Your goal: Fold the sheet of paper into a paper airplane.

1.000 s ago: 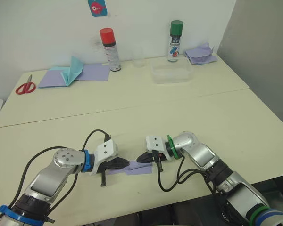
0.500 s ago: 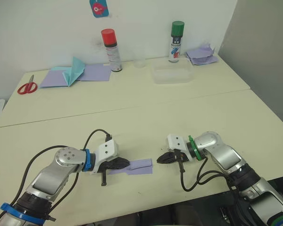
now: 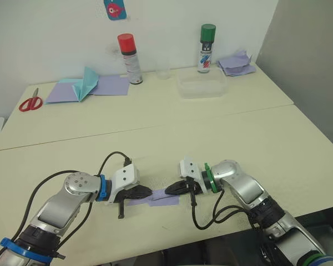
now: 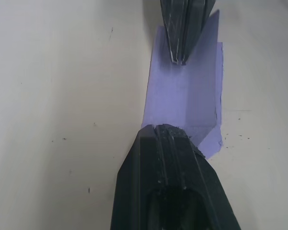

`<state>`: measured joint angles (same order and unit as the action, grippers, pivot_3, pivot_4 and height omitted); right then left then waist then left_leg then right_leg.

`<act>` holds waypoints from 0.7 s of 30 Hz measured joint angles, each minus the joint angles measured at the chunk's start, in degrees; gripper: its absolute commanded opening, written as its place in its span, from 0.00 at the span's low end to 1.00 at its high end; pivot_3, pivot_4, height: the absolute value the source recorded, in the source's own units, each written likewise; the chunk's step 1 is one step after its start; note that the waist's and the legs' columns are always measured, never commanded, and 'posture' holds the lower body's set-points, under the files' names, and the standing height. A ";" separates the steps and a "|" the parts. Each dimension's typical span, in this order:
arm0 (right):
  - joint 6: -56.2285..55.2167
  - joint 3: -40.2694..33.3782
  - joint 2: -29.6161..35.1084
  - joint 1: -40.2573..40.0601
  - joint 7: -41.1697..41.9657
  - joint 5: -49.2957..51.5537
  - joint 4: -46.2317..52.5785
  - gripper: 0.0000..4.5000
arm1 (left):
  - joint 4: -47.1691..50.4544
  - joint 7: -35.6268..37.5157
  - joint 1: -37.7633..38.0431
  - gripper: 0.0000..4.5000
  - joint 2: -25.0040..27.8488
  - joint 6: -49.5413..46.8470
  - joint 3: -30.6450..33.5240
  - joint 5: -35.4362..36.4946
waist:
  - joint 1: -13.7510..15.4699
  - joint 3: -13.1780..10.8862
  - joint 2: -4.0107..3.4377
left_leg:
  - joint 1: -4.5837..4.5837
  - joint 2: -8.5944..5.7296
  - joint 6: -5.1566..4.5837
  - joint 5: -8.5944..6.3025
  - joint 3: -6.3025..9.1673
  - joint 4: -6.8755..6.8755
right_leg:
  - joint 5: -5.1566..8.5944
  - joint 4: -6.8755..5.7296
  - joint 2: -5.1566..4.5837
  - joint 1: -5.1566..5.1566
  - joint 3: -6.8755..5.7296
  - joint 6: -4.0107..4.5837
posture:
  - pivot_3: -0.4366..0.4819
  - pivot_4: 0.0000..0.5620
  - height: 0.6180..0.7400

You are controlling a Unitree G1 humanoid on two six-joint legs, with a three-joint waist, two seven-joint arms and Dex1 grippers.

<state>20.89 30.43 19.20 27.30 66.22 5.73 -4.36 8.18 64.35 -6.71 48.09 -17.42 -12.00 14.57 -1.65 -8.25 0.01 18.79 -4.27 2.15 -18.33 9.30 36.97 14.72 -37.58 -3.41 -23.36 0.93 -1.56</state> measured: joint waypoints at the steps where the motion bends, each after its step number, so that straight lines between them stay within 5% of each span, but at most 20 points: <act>1: 0.18 0.18 -0.11 -0.35 0.04 0.04 0.00 0.01 | 0.15 -0.08 0.36 0.00 0.07 0.19 0.13 -0.03 | -0.01 0.00 0.00 | -0.01 0.01 0.00 0.00 0.00 0.00 | 0.00 0.00 0.01 0.00 0.00 0.00 | 0.48 0.27 1.00; 21: -4.17 0.69 -1.22 0.76 0.08 -0.54 -3.77 0.01 | 2.44 -5.02 0.11 0.00 -6.60 -5.53 2.65 2.05 | -0.19 -0.03 0.08 | -0.02 0.16 0.03 0.01 0.01 0.01 | 0.00 -0.02 0.14 -0.02 0.01 0.01 | 0.48 0.27 1.00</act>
<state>16.72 31.12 17.99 28.06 66.30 5.19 -8.13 10.62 59.34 -6.60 41.49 -22.95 -9.35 16.62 -1.84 -8.28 0.09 18.77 -4.11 2.18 -18.32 9.31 36.98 14.72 -37.59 -3.27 -23.39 0.93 -1.55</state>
